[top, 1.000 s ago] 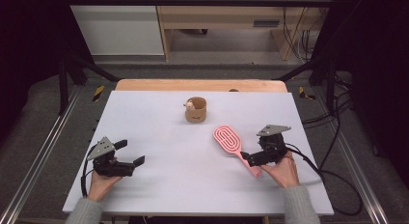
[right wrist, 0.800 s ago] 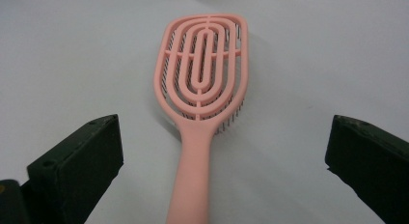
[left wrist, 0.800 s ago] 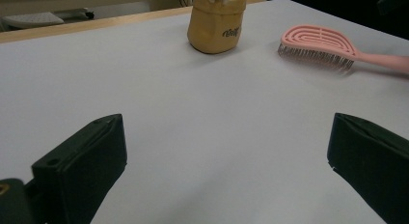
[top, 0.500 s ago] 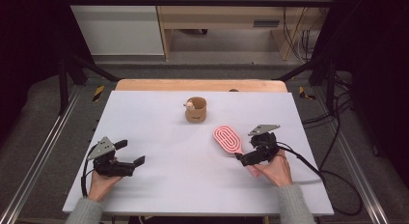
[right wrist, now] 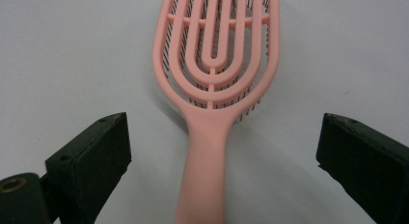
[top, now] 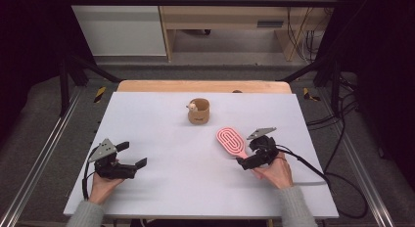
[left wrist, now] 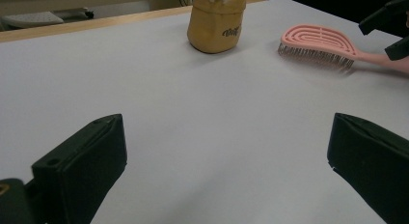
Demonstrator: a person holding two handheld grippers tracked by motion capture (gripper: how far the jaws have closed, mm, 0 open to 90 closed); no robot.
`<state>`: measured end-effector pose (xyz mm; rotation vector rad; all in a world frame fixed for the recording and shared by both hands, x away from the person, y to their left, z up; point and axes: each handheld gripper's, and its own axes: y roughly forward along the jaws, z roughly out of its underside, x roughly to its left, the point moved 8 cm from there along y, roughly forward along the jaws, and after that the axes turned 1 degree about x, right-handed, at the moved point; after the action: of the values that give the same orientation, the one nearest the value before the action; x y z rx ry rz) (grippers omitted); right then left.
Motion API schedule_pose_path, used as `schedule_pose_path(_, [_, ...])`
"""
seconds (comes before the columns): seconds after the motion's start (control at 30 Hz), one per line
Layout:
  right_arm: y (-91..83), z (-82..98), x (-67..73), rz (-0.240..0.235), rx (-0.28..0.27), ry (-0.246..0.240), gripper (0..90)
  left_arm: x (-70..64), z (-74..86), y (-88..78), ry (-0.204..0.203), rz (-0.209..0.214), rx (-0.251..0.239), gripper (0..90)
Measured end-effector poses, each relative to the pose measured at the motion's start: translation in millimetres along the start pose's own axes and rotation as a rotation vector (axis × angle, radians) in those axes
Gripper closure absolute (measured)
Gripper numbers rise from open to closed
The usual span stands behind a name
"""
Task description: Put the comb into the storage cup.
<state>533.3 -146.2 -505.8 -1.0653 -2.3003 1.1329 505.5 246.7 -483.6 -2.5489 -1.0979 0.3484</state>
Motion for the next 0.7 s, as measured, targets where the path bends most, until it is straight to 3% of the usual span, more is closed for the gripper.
schedule_pose_path(0.4, [7.4,5.9,3.9,-0.012,0.049,-0.006,20.0,-0.3,0.3,0.4,0.001,0.001,0.003,0.2])
schedule_pose_path(0.7, [10.2,7.9,4.2,0.004,0.061,-0.023,30.1,-0.1,0.5,0.4,0.001,0.001,0.004,0.2])
